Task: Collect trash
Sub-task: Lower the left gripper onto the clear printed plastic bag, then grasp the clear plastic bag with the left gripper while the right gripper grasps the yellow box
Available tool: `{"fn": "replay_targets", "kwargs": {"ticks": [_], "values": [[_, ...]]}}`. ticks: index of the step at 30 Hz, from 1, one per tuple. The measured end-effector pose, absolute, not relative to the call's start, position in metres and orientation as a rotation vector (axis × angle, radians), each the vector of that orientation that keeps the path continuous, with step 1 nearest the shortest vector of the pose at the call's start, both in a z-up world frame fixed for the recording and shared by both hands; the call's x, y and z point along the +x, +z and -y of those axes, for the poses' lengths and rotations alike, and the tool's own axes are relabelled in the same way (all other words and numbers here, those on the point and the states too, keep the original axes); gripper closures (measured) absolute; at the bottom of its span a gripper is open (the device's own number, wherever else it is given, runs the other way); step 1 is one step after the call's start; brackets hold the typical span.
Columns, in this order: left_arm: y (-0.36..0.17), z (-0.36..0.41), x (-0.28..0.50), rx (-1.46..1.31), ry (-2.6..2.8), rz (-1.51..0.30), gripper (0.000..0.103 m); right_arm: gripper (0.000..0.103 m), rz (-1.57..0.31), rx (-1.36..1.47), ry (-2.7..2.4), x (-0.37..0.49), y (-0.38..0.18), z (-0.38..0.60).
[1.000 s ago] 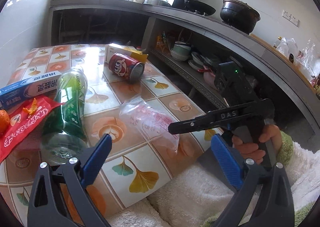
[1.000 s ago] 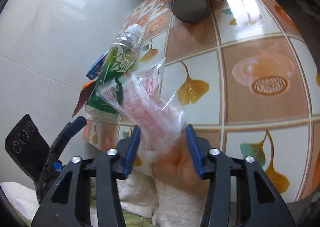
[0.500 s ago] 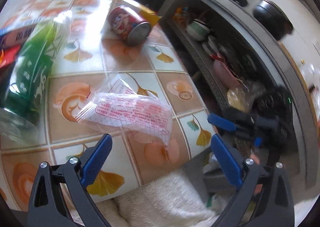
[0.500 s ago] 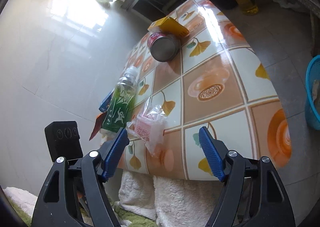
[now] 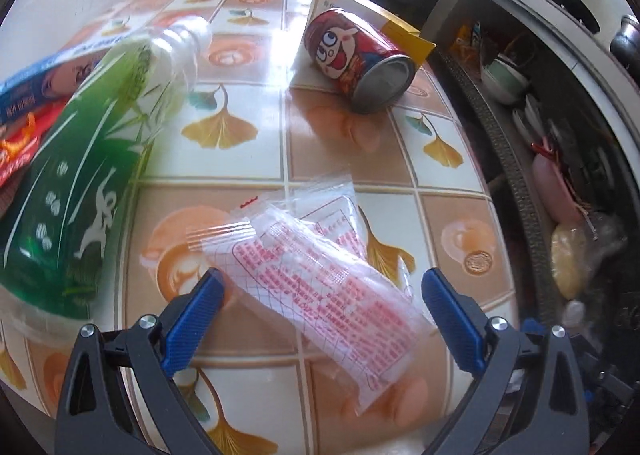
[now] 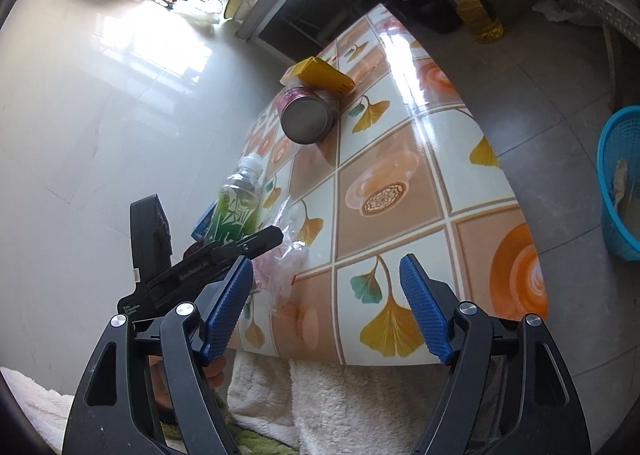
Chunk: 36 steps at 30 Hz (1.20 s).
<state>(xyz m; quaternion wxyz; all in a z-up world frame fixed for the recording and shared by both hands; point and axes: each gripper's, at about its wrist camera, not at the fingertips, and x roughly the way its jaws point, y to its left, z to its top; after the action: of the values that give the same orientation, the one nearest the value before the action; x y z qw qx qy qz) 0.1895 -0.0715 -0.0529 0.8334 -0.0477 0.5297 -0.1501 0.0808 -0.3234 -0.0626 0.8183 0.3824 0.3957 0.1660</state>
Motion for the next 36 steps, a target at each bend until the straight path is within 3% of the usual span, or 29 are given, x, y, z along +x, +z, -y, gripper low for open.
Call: {"fn": "replay_targets", "kwargs": {"ticks": [5,10,15,20,24,27,29,36], "values": [[-0.054,0.077,0.186,-0.006,-0.343,-1.019,0.016,0.028,-0.848,0.707,0.28,0.079,-0.057,0.318],[-0.049,0.076,0.185,0.029,-0.411,-0.96,0.041,0.028,-0.85,0.634,0.253,0.081,-0.052,0.311],[-0.047,0.066,0.185,0.004,-0.463,-0.971,0.055,0.028,-0.852,0.604,0.238,0.084,-0.048,0.309],[-0.047,0.062,0.183,0.023,-0.462,-0.974,0.057,0.028,-0.848,0.577,0.221,0.091,-0.04,0.306],[-0.049,0.057,0.183,0.024,-0.42,-0.995,0.044,0.028,-0.835,0.551,0.218,0.096,-0.032,0.302],[-0.051,0.055,0.185,0.007,-0.42,-1.009,0.044,0.028,-0.835,0.541,0.217,0.102,-0.03,0.298],[-0.051,0.055,0.185,0.004,-0.424,-1.008,0.045,0.028,-0.831,0.525,0.216,0.109,-0.025,0.297],[-0.047,0.055,0.18,-0.004,-0.459,-1.001,0.07,0.028,-0.773,0.451,0.283,0.164,0.016,0.296]]}}
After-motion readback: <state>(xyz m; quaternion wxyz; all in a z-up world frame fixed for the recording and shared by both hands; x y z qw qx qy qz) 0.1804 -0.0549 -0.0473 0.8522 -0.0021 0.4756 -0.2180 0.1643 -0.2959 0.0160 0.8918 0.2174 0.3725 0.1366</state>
